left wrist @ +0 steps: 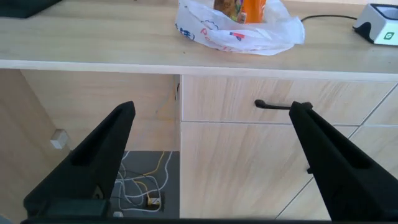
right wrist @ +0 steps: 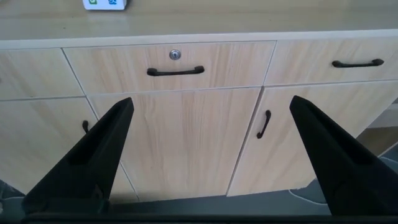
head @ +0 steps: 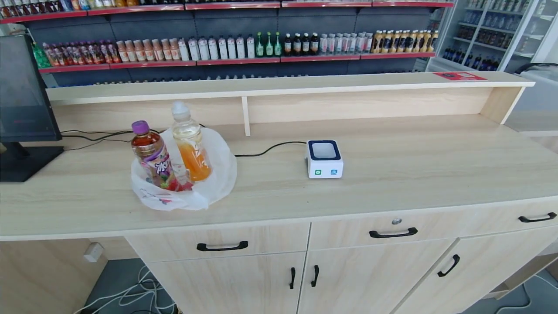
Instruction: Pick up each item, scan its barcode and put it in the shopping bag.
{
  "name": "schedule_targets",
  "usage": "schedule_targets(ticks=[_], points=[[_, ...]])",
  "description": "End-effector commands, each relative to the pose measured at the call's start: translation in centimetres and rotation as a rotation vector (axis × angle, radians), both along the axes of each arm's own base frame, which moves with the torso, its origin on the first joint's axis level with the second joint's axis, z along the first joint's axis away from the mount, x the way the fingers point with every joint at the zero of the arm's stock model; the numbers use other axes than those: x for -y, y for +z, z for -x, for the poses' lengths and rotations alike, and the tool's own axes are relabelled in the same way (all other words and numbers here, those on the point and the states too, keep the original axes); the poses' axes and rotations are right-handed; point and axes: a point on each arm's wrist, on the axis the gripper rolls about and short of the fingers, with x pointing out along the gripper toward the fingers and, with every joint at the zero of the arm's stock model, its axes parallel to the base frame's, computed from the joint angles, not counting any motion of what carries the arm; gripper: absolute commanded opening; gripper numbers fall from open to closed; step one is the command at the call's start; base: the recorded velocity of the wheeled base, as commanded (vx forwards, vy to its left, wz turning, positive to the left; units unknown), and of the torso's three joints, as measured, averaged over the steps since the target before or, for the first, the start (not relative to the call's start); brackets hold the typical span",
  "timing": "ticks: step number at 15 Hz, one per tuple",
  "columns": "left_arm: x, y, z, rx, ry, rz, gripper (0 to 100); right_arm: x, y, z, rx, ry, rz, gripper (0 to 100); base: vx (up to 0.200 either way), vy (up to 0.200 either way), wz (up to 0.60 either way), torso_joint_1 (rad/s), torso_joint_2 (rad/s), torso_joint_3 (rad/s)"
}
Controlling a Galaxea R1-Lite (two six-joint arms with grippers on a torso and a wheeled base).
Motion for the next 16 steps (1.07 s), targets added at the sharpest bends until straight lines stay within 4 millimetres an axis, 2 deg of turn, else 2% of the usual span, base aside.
schedule_targets(ticks=[1,16], points=[[0.00,0.00,0.00,0.000,0.001,0.000,100,0.00,-0.02,-0.02,-0.002,-0.001,0.000,100,-0.200,0.000,0.00,0.002,0.00,-0.002],[0.00,0.00,0.00,0.000,-0.001,0.000,100,0.00,-0.01,-0.02,0.000,-0.001,-0.023,100,-0.200,0.000,0.00,0.002,0.00,0.003]])
